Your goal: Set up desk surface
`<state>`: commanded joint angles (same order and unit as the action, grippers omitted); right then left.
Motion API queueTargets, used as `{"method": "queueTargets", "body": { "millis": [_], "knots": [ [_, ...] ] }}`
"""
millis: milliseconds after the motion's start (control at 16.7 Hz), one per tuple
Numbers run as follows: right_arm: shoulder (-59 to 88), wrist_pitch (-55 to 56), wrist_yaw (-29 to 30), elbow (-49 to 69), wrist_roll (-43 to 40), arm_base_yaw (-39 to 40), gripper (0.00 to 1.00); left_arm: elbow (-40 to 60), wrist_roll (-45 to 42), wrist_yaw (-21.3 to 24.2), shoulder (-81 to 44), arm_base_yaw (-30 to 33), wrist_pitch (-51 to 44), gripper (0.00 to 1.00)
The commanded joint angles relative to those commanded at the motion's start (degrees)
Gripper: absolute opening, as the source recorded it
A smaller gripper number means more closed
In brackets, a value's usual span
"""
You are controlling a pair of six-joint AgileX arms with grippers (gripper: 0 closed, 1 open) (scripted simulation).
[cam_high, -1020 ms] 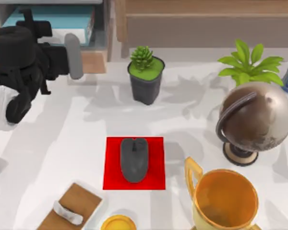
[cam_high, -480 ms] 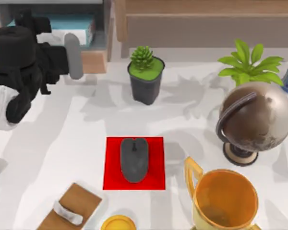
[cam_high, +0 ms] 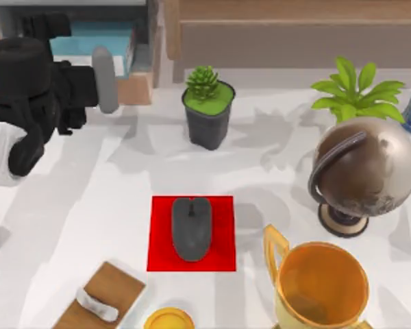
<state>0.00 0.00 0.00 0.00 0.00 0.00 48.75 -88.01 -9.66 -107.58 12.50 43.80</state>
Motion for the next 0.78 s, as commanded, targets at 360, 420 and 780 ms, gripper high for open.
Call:
{"method": "queueTargets", "body": {
  "millis": [360,420,780],
  "knots": [
    [0.0,0.0,0.0,0.0,0.0,0.0,1.0,-3.7,0.22,-0.56,3.05,0.67,0.99,1.0],
    [0.0,0.0,0.0,0.0,0.0,0.0,1.0,-4.98,0.26,-0.76,3.85,0.82,1.25,1.0],
    [0.0,0.0,0.0,0.0,0.0,0.0,1.0,-11.81,0.47,-1.81,8.78,1.79,2.93,1.0]
  ]
}}
